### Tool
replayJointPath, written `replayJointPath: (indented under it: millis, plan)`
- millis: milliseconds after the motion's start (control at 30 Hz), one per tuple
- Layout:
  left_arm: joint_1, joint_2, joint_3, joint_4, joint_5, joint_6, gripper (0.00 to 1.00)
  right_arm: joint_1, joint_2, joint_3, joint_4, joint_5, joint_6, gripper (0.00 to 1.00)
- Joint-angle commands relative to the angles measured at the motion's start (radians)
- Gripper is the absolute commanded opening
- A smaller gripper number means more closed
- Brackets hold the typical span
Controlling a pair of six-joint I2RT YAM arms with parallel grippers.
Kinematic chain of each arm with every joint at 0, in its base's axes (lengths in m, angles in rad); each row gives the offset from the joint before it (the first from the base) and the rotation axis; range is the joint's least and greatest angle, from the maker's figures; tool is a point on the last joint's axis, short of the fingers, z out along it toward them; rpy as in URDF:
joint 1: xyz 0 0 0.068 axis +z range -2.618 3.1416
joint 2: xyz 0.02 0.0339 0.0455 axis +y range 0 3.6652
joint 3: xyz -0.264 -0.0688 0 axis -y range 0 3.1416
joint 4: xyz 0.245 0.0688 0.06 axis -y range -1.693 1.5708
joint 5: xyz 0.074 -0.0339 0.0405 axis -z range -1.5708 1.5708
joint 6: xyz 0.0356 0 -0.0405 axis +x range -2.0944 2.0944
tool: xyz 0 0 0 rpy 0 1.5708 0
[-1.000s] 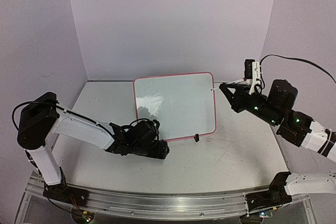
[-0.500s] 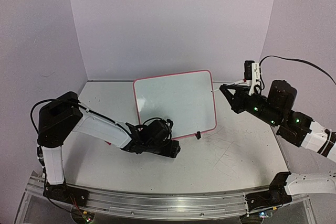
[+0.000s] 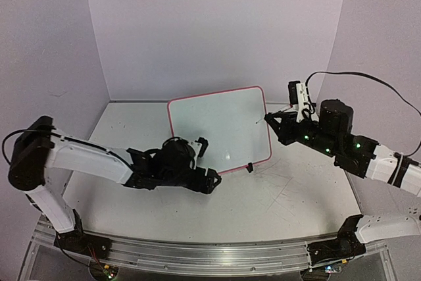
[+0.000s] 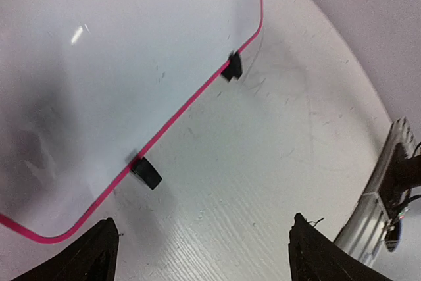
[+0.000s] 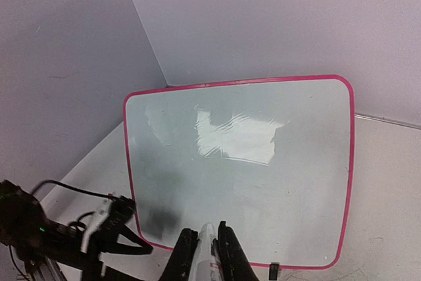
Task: Write a sentence on the whiteboard
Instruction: Move the whiteboard to the center of the board, then hold the whiteboard at the center of the board.
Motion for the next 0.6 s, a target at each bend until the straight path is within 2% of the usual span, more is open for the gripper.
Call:
replayJointPath:
  millis: [0,67,167,233,333,400,467,567]
  plan:
    - [0.117,-0.234,-0.091,0.020,0.007,0.070,0.90,0.005,0.056,0.089,0.034,-0.043,-0.072,0.00]
    - [0.218,-0.322,-0.153,0.064,0.086,0.085,0.91,0.006,0.087,0.107,0.049,-0.077,-0.092,0.00]
    - [0.338,-0.435,-0.215,0.110,0.154,0.093,0.99,0.008,0.126,0.142,0.059,-0.120,-0.103,0.00]
    - [0.396,-0.497,-0.254,0.123,0.169,0.092,0.99,0.008,0.146,0.166,0.061,-0.125,-0.100,0.00]
    - [0.503,-0.552,-0.329,0.223,0.281,0.073,0.99,0.009,0.171,0.194,0.061,-0.139,-0.104,0.00]
    - [0.591,-0.548,-0.379,0.346,0.436,0.050,0.97,0.009,0.194,0.210,0.064,-0.149,-0.117,0.00]
    - [0.672,-0.515,-0.437,0.544,0.566,0.015,0.91,0.009,0.221,0.222,0.075,-0.144,-0.128,0.00]
    - [0.711,-0.396,-0.444,0.713,0.703,0.002,0.85,0.010,0.265,0.258,0.087,-0.139,-0.123,0.00]
